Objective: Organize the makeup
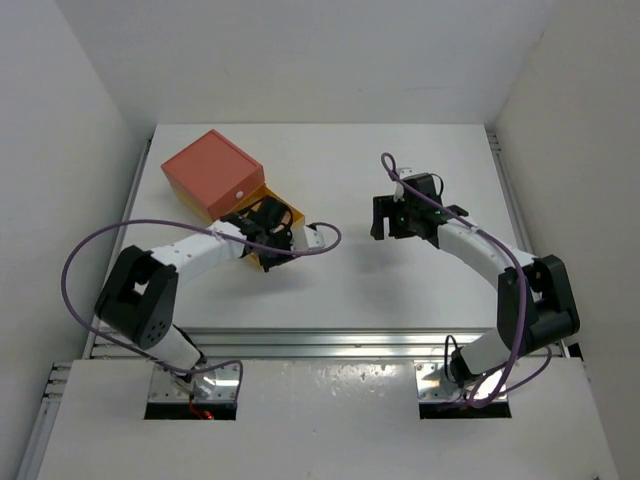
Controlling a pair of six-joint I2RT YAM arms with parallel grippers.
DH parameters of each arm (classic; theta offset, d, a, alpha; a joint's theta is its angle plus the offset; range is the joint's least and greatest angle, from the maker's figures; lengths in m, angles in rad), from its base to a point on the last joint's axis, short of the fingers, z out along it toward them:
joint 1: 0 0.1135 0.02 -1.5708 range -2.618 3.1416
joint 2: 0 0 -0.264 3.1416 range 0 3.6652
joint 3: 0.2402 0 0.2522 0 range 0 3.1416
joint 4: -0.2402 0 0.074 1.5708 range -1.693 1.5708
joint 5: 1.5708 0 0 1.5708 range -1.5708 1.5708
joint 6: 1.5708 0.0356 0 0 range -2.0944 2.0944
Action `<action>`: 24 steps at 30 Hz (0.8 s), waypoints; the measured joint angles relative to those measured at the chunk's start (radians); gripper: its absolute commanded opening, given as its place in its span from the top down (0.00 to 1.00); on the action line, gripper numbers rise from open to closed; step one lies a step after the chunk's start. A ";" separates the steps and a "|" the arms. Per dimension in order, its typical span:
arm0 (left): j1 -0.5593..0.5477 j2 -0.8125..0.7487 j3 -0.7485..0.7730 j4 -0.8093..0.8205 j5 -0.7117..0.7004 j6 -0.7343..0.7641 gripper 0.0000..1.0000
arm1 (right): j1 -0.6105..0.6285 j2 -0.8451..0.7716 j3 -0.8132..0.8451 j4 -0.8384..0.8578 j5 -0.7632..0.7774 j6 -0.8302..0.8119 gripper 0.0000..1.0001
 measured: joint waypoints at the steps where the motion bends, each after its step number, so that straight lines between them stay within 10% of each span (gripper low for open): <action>1: 0.008 0.027 -0.004 -0.003 -0.011 0.010 1.00 | 0.000 0.000 0.000 0.000 0.000 0.002 0.22; 24: 0.180 0.109 -0.005 0.172 -0.165 -0.193 1.00 | -0.005 0.018 0.031 -0.028 0.008 0.010 0.22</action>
